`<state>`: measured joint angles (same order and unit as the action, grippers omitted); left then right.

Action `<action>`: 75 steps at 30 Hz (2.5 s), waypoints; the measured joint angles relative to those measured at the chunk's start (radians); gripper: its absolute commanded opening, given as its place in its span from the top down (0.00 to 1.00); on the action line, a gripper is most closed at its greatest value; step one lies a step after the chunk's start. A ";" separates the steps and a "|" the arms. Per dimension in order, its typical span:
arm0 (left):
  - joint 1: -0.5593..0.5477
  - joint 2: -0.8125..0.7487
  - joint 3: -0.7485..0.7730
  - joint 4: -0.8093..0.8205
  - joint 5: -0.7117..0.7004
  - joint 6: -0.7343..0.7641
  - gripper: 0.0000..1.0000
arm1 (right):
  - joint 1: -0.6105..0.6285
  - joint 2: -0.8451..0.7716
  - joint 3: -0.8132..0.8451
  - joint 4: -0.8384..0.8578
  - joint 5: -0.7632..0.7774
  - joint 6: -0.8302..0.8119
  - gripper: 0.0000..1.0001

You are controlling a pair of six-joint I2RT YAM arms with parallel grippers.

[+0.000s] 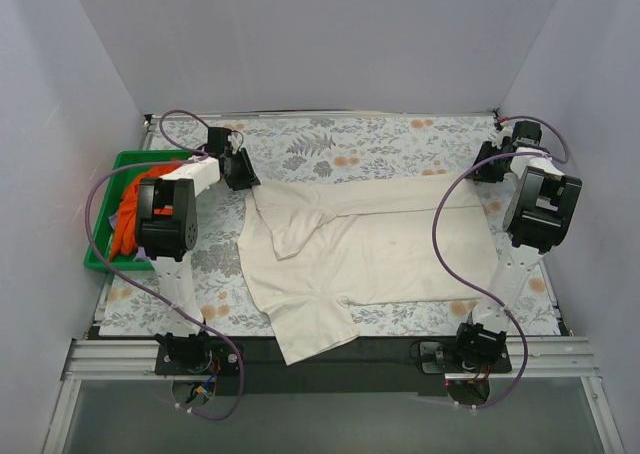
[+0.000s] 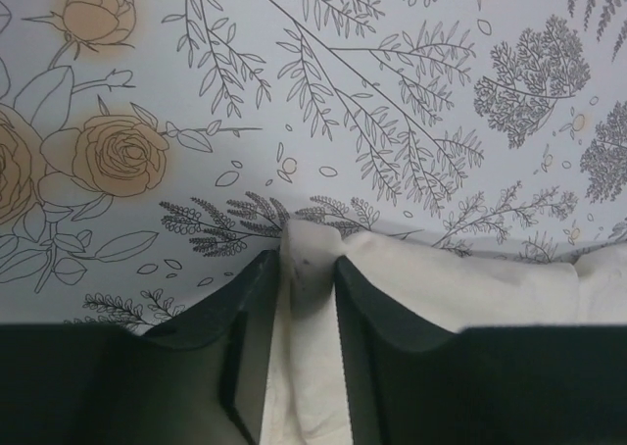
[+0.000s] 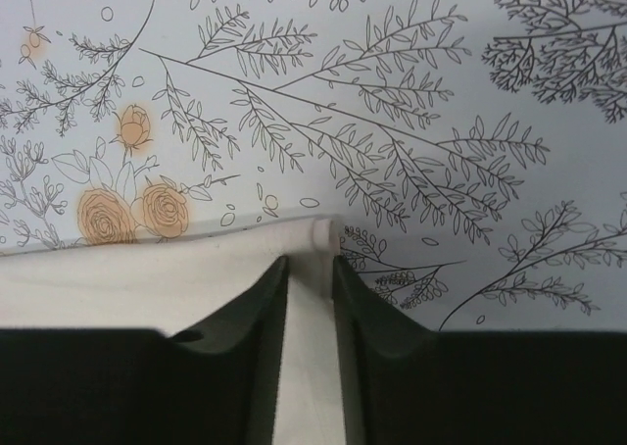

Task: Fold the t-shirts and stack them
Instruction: Fold the tshirt

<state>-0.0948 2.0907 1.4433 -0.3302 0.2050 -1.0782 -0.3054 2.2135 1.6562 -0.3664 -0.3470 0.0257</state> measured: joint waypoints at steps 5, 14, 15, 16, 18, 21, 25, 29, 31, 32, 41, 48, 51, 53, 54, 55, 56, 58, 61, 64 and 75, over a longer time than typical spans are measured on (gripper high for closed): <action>0.000 0.013 0.008 0.002 -0.030 -0.006 0.96 | -0.002 0.013 0.006 0.008 -0.005 0.016 0.99; 0.011 0.031 0.040 -0.003 -0.080 -0.044 1.00 | -0.012 0.023 0.027 0.009 0.016 0.053 0.99; 0.012 0.035 0.045 -0.003 -0.087 -0.047 1.00 | -0.012 0.024 0.029 0.008 0.019 0.056 0.99; 0.013 0.037 0.049 -0.005 -0.092 -0.050 1.00 | -0.012 0.025 0.031 0.008 0.024 0.058 0.99; 0.014 0.040 0.052 -0.005 -0.095 -0.056 1.00 | -0.012 0.025 0.031 0.009 0.030 0.063 0.99; 0.014 0.040 0.052 -0.006 -0.098 -0.063 1.00 | -0.011 0.025 0.031 0.009 0.040 0.076 0.99; 0.014 0.040 0.053 -0.006 -0.097 -0.064 0.81 | -0.011 0.025 0.031 0.009 0.041 0.083 0.99; 0.018 0.039 0.061 0.006 -0.089 -0.075 0.52 | -0.011 0.025 0.031 0.010 0.039 0.098 0.81; 0.021 0.038 0.066 0.013 -0.085 -0.076 0.45 | -0.011 0.025 0.031 0.011 0.040 0.104 0.72; 0.023 0.037 0.067 0.016 -0.089 -0.077 0.40 | -0.011 0.024 0.031 0.013 0.040 0.105 0.63; -0.007 -0.083 0.057 -0.044 -0.162 -0.039 0.25 | 0.014 -0.137 -0.061 0.009 0.122 0.129 0.34; -0.253 -0.340 -0.031 -0.069 -0.277 0.053 0.40 | 0.127 -0.401 -0.178 -0.015 0.217 0.146 0.39; -0.405 -0.392 -0.087 -0.073 -0.306 0.085 0.52 | 0.205 -0.493 -0.241 -0.021 0.224 0.153 0.40; -0.513 -0.398 -0.124 -0.082 -0.328 0.114 0.61 | 0.263 -0.544 -0.298 -0.026 0.223 0.155 0.41; -0.559 -0.394 -0.142 -0.087 -0.342 0.128 0.63 | 0.284 -0.560 -0.322 -0.027 0.219 0.155 0.41; -0.601 -0.388 -0.156 -0.095 -0.357 0.145 0.65 | 0.310 -0.577 -0.350 -0.031 0.211 0.156 0.41; -0.634 -0.379 -0.165 -0.103 -0.369 0.161 0.69 | 0.335 -0.592 -0.380 -0.035 0.207 0.157 0.41; -0.679 -0.356 -0.172 -0.106 -0.386 0.190 0.72 | 0.368 -0.615 -0.435 -0.039 0.192 0.159 0.41; -0.703 -0.309 -0.173 -0.103 -0.408 0.218 0.76 | 0.392 -0.648 -0.509 -0.051 0.180 0.164 0.41; -0.698 -0.266 -0.173 -0.103 -0.433 0.238 0.79 | 0.395 -0.682 -0.562 -0.058 0.173 0.169 0.41; -0.689 -0.165 -0.173 -0.103 -0.508 0.286 0.81 | 0.395 -0.747 -0.630 -0.053 0.172 0.177 0.41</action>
<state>-0.7837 1.9259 1.2705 -0.4328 -0.3027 -0.7925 0.0895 1.4666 1.0264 -0.4194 -0.1749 0.2028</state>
